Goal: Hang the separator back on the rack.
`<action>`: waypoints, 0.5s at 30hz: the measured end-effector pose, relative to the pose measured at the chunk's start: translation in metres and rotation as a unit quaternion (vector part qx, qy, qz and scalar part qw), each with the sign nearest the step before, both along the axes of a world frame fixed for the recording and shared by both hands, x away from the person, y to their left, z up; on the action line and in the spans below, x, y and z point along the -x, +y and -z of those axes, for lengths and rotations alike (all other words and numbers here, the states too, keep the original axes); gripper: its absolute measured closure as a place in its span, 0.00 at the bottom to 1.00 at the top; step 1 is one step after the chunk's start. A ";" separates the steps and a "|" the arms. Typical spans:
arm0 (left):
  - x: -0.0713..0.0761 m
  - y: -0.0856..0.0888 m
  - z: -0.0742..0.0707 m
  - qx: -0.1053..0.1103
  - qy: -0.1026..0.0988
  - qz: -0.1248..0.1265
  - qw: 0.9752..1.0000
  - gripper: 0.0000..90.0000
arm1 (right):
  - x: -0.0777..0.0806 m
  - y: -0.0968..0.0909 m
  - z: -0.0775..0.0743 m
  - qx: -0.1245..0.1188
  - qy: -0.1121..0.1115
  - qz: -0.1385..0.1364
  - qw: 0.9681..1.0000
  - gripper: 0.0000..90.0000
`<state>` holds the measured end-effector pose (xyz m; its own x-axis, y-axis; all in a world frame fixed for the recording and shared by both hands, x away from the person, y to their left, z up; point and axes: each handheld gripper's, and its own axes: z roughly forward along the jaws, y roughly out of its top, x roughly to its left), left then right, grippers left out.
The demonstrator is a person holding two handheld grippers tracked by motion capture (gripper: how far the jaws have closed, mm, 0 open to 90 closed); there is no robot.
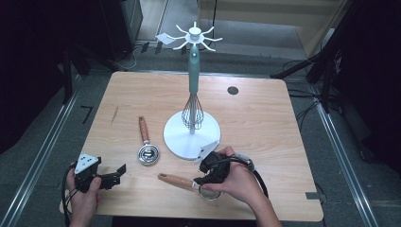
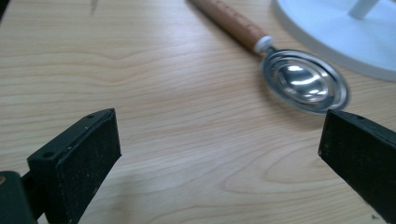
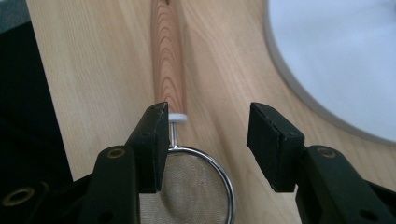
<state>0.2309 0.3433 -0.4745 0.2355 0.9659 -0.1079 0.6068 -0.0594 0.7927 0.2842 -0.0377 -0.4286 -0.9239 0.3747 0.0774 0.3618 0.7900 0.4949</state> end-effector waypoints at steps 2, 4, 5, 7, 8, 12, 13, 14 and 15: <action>0.001 0.004 0.001 0.000 0.000 -0.007 1.000 0.00 | 0.000 0.005 0.002 0.011 0.005 -0.003 1.000 0.55; 0.002 0.007 0.002 0.000 -0.002 -0.006 1.000 0.00 | -0.001 0.008 0.003 0.018 0.011 -0.002 1.000 0.55; 0.002 0.008 0.002 0.000 -0.002 -0.008 1.000 0.00 | -0.001 0.010 0.004 0.021 0.015 0.004 1.000 0.56; 0.004 0.009 0.002 -0.005 -0.003 -0.010 1.000 0.00 | -0.002 0.013 0.004 0.026 0.020 0.000 0.999 0.57; 0.004 0.010 0.002 -0.006 -0.003 -0.010 1.000 0.00 | -0.003 0.014 0.005 0.028 0.022 -0.005 0.999 0.57; 0.006 0.012 0.003 -0.007 0.000 -0.012 1.000 0.00 | -0.003 0.021 0.006 0.037 0.042 -0.016 0.998 0.62; 0.006 0.012 0.004 -0.007 0.002 -0.011 1.000 0.00 | -0.003 0.023 0.007 0.038 0.046 -0.021 0.998 0.62; 0.006 0.012 0.004 -0.006 0.003 -0.012 1.000 0.00 | -0.003 0.025 0.008 0.043 0.052 -0.021 0.997 0.63; 0.006 0.011 0.005 -0.006 0.002 -0.012 1.000 0.00 | -0.004 0.027 0.009 0.047 0.057 -0.029 0.997 0.63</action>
<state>0.2245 0.3547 -0.4794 0.2125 0.9723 -0.0975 0.6118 -0.0546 0.7891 0.2878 -0.0112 -0.4375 -0.9313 0.3318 0.1501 0.3642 0.8525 0.3751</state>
